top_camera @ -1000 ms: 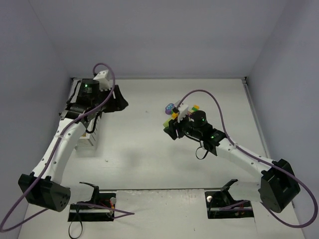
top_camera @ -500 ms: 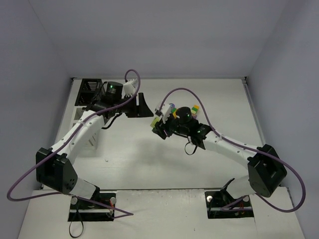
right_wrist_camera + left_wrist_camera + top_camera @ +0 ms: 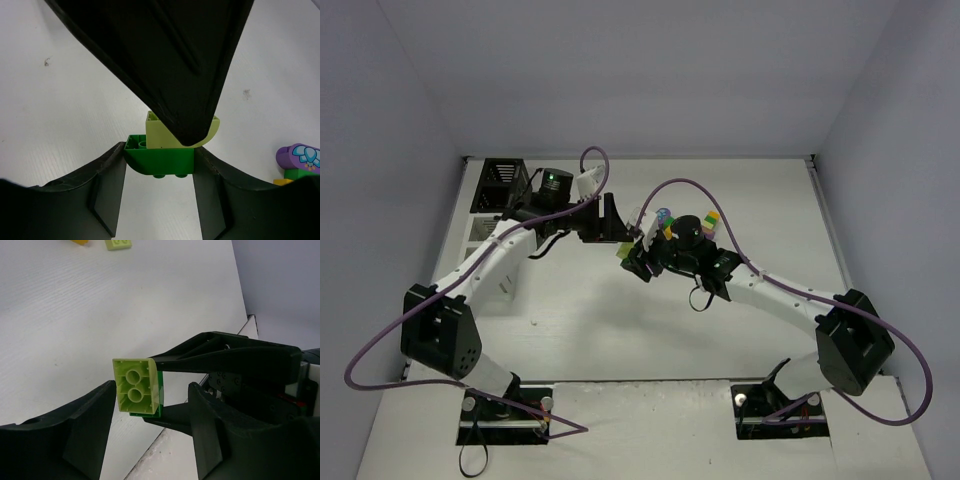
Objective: Sort the legos into containers by color
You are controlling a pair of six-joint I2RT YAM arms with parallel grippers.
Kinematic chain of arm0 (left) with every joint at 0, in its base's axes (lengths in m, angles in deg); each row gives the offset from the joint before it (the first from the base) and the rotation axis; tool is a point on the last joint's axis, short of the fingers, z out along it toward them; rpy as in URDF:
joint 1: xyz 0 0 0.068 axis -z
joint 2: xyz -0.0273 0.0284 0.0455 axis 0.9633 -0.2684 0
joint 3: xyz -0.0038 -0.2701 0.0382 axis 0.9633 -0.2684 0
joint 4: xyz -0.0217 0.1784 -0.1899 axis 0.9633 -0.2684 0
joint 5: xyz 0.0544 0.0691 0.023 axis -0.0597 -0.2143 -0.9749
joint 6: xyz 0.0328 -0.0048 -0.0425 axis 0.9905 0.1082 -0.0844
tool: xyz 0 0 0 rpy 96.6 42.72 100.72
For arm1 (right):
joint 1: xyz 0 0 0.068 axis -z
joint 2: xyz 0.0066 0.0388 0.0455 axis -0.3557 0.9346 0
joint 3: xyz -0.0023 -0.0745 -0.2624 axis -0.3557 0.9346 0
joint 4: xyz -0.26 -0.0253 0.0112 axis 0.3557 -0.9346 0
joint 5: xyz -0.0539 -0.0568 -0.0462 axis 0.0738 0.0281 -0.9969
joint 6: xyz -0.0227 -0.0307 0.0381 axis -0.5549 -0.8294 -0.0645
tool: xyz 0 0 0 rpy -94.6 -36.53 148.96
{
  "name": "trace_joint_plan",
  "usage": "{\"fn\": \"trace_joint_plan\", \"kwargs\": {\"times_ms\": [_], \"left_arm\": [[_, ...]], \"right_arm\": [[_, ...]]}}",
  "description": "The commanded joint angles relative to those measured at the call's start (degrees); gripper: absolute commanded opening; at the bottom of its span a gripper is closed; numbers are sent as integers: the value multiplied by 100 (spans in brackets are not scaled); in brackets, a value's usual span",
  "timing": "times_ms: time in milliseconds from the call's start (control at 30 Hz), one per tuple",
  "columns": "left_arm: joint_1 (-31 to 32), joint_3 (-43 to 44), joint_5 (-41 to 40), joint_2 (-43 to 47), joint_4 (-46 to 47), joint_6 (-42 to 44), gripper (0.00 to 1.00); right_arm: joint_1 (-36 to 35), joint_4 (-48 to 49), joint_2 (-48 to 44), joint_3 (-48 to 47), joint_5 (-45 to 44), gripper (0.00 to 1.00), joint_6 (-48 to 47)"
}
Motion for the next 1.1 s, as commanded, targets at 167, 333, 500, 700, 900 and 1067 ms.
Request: {"fn": "trace_joint_plan", "kwargs": {"times_ms": [167,333,500,700,900,1067], "left_arm": [[64,143,409,-139,110,16,46],[81,82,550,-157,269,-46,33],[90,64,734,-314,356,-133,31],[90,73,699,-359,330,-107,39],[90,125,488,-455,155,-28,45],[81,126,611,-508,190,-37,45]], "right_arm": [[-17,568,-138,-261,148,6,-131],[1,577,-164,-261,104,6,-167],[1,603,-182,-252,139,6,-149],[-8,612,-252,-261,139,6,-175],[1,586,-323,-234,139,6,-184],[1,586,-358,-199,175,6,-175]]}}
